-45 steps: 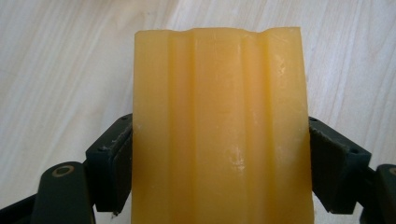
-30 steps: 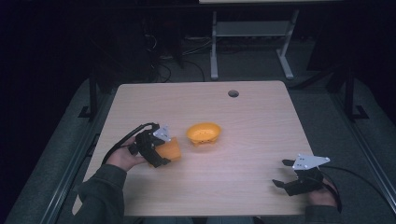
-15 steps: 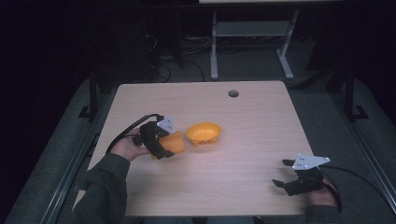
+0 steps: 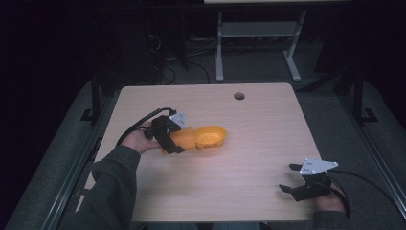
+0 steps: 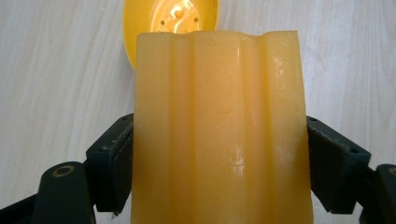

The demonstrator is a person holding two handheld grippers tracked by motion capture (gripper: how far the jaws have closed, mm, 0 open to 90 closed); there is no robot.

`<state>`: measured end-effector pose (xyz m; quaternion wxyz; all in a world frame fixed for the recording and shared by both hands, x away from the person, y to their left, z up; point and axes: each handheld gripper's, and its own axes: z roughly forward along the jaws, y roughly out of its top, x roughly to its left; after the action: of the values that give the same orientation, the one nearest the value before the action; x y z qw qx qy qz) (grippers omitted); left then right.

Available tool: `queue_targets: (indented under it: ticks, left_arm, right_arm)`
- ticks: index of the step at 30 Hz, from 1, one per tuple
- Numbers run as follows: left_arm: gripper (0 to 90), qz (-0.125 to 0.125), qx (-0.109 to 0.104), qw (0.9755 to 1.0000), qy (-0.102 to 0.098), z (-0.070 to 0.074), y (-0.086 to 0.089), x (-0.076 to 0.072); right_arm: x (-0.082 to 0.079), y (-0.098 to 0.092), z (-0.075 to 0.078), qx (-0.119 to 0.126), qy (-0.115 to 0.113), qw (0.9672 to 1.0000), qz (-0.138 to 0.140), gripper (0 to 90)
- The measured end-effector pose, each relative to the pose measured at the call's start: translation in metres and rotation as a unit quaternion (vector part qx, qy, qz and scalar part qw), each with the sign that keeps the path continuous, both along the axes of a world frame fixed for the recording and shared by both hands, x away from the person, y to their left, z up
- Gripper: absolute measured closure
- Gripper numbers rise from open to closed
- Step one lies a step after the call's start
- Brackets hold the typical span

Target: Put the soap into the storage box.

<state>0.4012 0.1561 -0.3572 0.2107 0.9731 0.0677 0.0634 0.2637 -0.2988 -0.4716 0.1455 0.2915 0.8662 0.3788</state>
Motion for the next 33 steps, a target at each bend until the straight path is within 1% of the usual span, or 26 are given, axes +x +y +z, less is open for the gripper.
queue_targets:
  ticks: [4,5,8,11,13,14,16,19,20,21,22,24,26,28,29,32,33]
  left_arm:
    - [20.9,-0.008,-0.004,1.0,-0.003,0.005,-0.005,0.004]
    - [21.0,-0.009,-0.005,0.9999,-0.005,0.007,-0.006,0.005]
    - [20.9,-0.015,-0.003,0.9998,-0.01,0.012,-0.011,0.008]
    - [20.9,-0.019,-0.003,0.9997,-0.012,0.015,-0.015,0.011]
    - [20.9,-0.024,-0.004,0.9997,-0.009,0.017,-0.017,0.013]
    - [20.9,-0.025,-0.005,0.9996,-0.012,0.017,-0.019,0.014]
    - [20.9,-0.026,-0.004,0.9996,-0.006,0.017,-0.023,0.018]
    - [20.9,-0.031,-0.001,0.9995,-0.005,0.016,-0.026,0.021]
    - [20.9,-0.034,-0.001,0.9994,-0.003,0.016,-0.028,0.022]
    - [20.9,-0.035,-0.002,0.9994,-0.002,0.016,-0.03,0.024]
    - [20.9,-0.036,-0.005,0.9993,-0.002,0.015,-0.03,0.025]
    - [20.9,-0.035,-0.013,0.9993,0.005,0.013,-0.032,0.029]
    - [20.9,-0.035,-0.006,0.9993,0.007,0.011,-0.035,0.032]
    - [20.9,-0.037,0.002,0.9993,0.006,0.009,-0.038,0.034]
    - [20.9,-0.04,0.004,0.9992,0.002,0.009,-0.042,0.036]
    - [20.9,-0.046,-0.001,0.9989,-0.001,0.011,-0.047,0.039]
    - [20.9,-0.047,-0.004,0.9989,0.002,0.012,-0.048,0.04]
  right_arm:
    - [-0.001,-0.001,0.0,-0.001,0.0,1.0,-0.002,14.0]
    - [0.0,-0.001,0.001,-0.001,-0.004,1.0,-0.002,14.0]
    - [-0.002,-0.001,0.002,-0.001,-0.004,1.0,-0.003,14.0]
    - [-0.002,0.0,0.002,-0.003,-0.006,1.0,-0.003,14.0]
    - [-0.002,0.001,0.003,-0.005,-0.006,1.0,-0.002,14.0]
    - [-0.002,0.001,0.004,-0.006,-0.009,0.9999,-0.002,14.0]
    - [-0.002,0.0,0.005,-0.004,-0.012,0.9999,-0.002,14.0]
    - [-0.003,0.0,0.006,-0.003,-0.012,0.9999,-0.004,14.0]
    - [-0.003,0.0,0.006,-0.007,-0.013,0.9999,-0.004,14.0]
    - [-0.003,0.0,0.006,-0.005,-0.011,0.9999,-0.006,14.0]
    - [-0.003,-0.001,0.005,-0.003,-0.012,0.9999,-0.004,14.0]
    - [-0.003,-0.001,0.005,-0.003,-0.012,0.9999,-0.004,14.0]
    - [-0.003,-0.001,0.005,-0.004,-0.013,0.9999,-0.003,14.0]
    - [-0.003,-0.001,0.005,-0.004,-0.011,0.9999,-0.001,14.0]
    - [-0.003,-0.001,0.005,-0.004,-0.01,0.9999,-0.001,14.0]
    - [-0.004,-0.002,0.005,-0.004,-0.011,0.9999,-0.002,14.0]
    - [-0.004,-0.002,0.006,-0.004,-0.011,0.9999,-0.003,14.0]
